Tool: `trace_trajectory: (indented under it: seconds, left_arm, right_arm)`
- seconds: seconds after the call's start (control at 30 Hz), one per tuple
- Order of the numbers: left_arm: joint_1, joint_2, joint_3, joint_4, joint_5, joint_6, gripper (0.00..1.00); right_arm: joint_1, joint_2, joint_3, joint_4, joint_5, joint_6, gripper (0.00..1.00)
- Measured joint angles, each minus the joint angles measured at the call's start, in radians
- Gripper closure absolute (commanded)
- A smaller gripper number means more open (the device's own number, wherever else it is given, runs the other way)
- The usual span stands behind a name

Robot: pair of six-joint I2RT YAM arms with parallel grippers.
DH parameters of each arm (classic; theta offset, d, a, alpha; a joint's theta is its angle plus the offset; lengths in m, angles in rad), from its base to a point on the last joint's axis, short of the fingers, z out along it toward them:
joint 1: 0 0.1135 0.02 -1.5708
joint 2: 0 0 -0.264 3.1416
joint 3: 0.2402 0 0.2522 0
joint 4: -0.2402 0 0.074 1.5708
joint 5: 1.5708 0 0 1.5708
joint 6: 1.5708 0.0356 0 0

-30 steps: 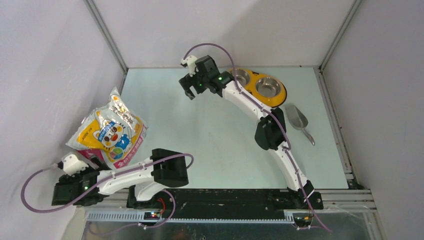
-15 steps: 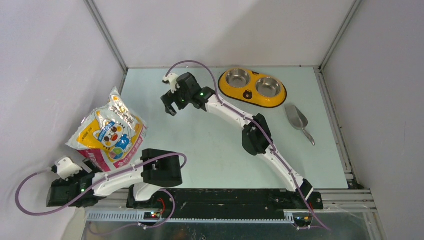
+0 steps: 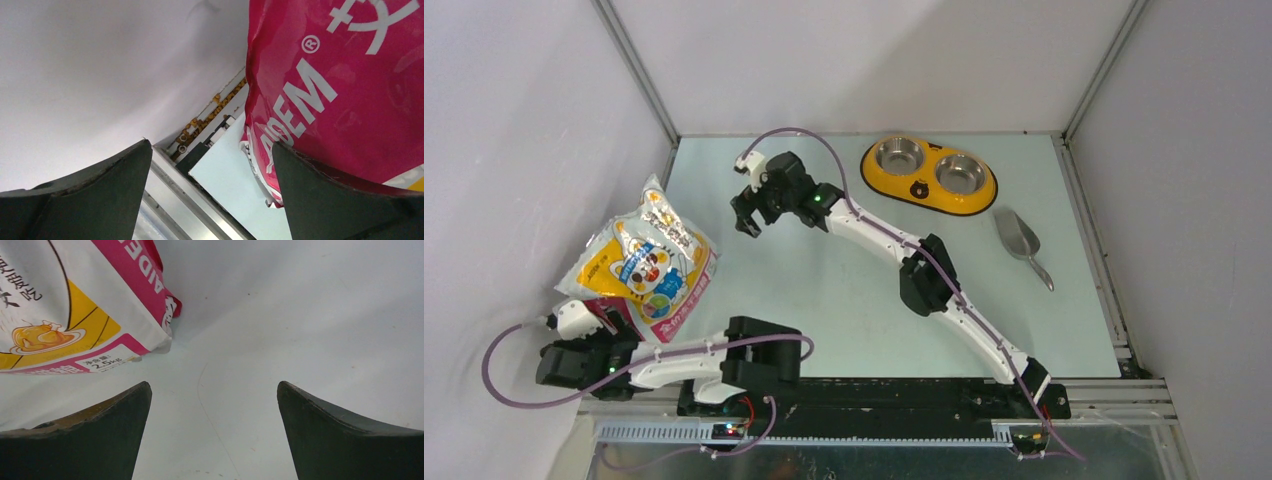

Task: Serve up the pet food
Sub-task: Move the pet food bag to the center of the board.

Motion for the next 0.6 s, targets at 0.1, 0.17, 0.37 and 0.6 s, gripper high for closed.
trace_trajectory:
  seconds: [0.1,0.17,0.37,0.6]
  left_arm:
    - [-0.064,-0.021,-0.006,0.034,-0.085,-0.028,0.02]
    - [-0.109,-0.013,-0.005,0.054,-0.140,-0.048,0.02]
    - [-0.187,0.069,0.033,0.092,-0.240,-0.105,0.02]
    - [-0.251,0.050,0.036,0.090,-0.299,-0.105,0.02]
  right_arm:
    - [0.011,0.013,0.014,0.017,-0.007,-0.006,0.00]
    - [0.019,0.023,0.027,0.035,-0.008,-0.011,0.00]
    - [0.044,0.060,0.068,0.078,-0.038,-0.018,0.01]
    - [0.061,0.095,0.101,0.107,-0.141,-0.019,0.00]
